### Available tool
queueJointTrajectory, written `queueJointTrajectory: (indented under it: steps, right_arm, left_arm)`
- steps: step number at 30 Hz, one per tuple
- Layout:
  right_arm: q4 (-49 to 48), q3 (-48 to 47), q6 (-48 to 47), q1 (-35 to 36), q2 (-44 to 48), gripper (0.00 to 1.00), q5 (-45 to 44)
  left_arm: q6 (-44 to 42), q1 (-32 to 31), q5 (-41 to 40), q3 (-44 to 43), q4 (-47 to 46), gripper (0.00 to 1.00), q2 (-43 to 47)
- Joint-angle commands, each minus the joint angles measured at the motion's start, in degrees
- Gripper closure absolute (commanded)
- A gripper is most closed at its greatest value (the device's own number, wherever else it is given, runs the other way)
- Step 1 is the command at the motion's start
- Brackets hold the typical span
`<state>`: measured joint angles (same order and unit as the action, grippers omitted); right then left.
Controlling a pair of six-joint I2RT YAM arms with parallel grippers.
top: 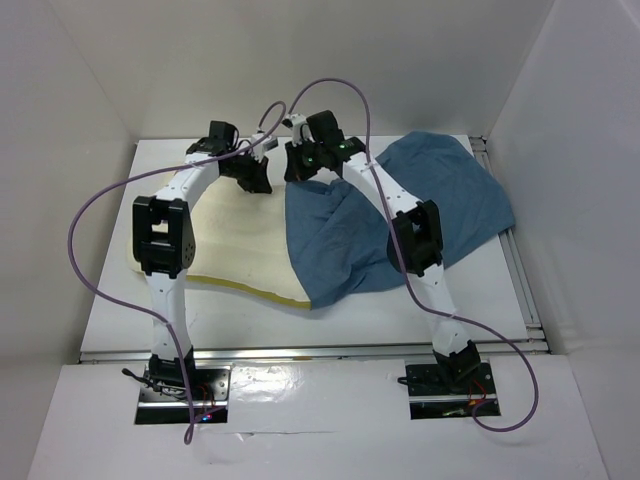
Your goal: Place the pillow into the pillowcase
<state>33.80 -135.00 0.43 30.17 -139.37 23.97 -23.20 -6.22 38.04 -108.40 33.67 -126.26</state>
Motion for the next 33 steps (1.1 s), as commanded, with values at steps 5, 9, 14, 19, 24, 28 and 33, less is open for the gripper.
queueJointTrajectory:
  steps: [5,9,14,19,24,28,33]
  right_arm:
    - [-1.46,-4.75,2.38,2.08,-0.29,1.0,3.01]
    - [-1.46,-4.14,3.44,2.08,-0.81,1.0,3.54]
    - [-0.67,-0.62,2.92,2.08,0.58,0.84,1.36]
    - [-0.67,3.42,2.39,-0.02,5.51,0.43,-0.76]
    - [-0.05,5.44,0.37,-1.35,12.87,0.32,-2.08]
    - [-0.05,10.44,-0.95,-1.87,19.55,0.31,-2.08]
    - [-0.05,15.72,-2.8,-1.35,25.9,0.3,-2.08]
  left_arm:
    - [6.41,-1.87,6.51,1.34,-2.02,1.0,7.77]
    - [8.52,-1.87,7.13,3.45,-3.95,1.0,9.8]
    - [10.71,-1.35,3.19,7.49,-8.0,1.0,10.33]
    - [12.83,0.94,-1.98,8.03,-10.73,1.0,7.35]
    - [15.29,2.87,-8.41,4.7,-14.33,1.0,3.3]
    - [16.61,4.01,-15.87,-1.36,-15.65,1.0,-1.0]
    - [17.75,4.02,-24.85,-4.71,-18.82,1.0,-4.44]
